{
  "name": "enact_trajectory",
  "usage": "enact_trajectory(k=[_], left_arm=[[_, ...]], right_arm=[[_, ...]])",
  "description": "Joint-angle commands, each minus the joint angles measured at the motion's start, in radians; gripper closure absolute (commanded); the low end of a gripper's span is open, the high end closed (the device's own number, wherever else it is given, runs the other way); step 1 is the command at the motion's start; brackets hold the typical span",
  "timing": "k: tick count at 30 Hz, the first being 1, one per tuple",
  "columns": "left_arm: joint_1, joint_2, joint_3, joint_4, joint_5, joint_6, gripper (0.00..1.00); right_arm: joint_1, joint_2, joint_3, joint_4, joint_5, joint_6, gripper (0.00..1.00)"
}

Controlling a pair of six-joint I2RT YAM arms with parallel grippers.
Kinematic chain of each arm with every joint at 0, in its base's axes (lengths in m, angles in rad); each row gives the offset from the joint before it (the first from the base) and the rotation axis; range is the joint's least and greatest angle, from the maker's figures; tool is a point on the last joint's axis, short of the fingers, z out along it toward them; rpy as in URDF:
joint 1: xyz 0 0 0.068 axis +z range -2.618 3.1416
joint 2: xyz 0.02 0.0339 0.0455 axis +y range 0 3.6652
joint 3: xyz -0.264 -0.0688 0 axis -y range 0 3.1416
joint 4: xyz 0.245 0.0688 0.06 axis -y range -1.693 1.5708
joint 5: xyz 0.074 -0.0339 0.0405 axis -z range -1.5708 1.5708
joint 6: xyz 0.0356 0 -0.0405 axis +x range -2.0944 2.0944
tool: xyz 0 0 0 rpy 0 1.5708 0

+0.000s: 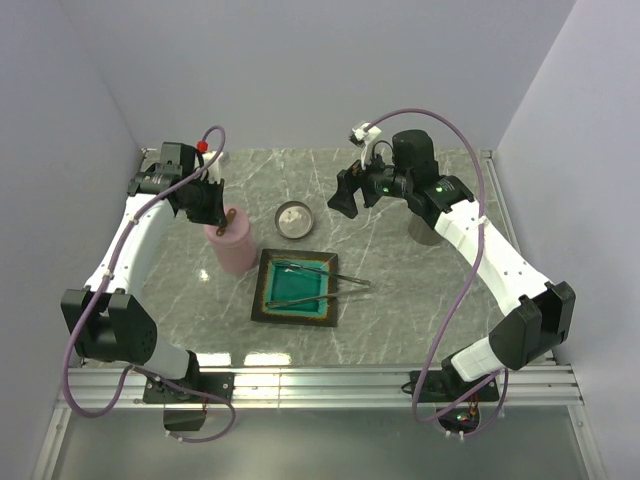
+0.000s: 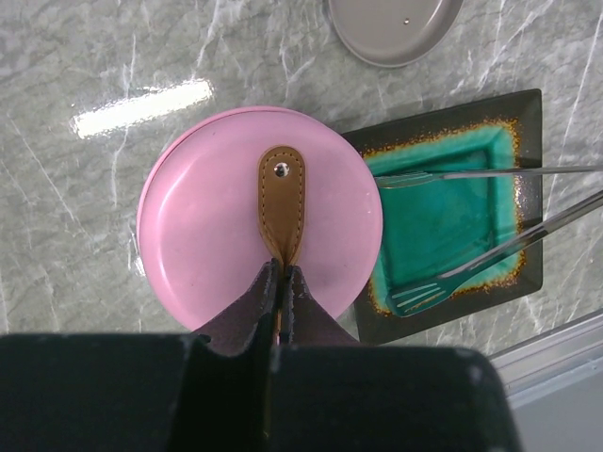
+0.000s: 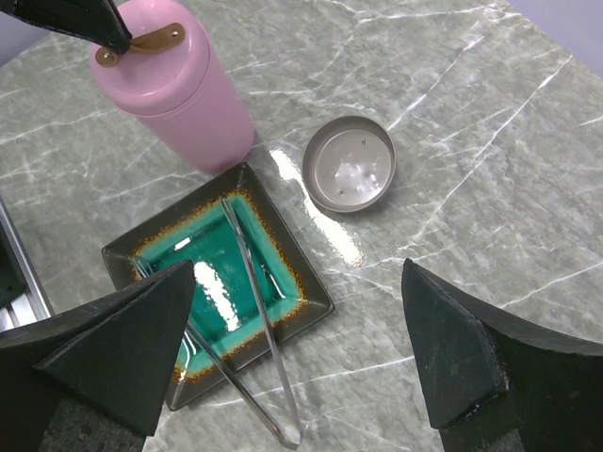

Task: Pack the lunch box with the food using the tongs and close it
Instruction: Put the lid back on the lunch box

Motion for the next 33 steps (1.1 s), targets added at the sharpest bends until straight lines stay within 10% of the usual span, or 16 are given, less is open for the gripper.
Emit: enact_trajectory(k=[1, 33], left_arm=[[-0.005, -0.002, -0.006, 0.024, -0.014, 0.011, 1.00], [0.010, 0.024, -0.092, 0.026, 0.031, 0.019, 0.93]], right_arm=[[-0.006, -0.035, 0.004, 0.031, -0.005, -0.009, 0.03], [-0.011, -0.040, -0.019, 0.010, -0.020, -0.047, 0.03]])
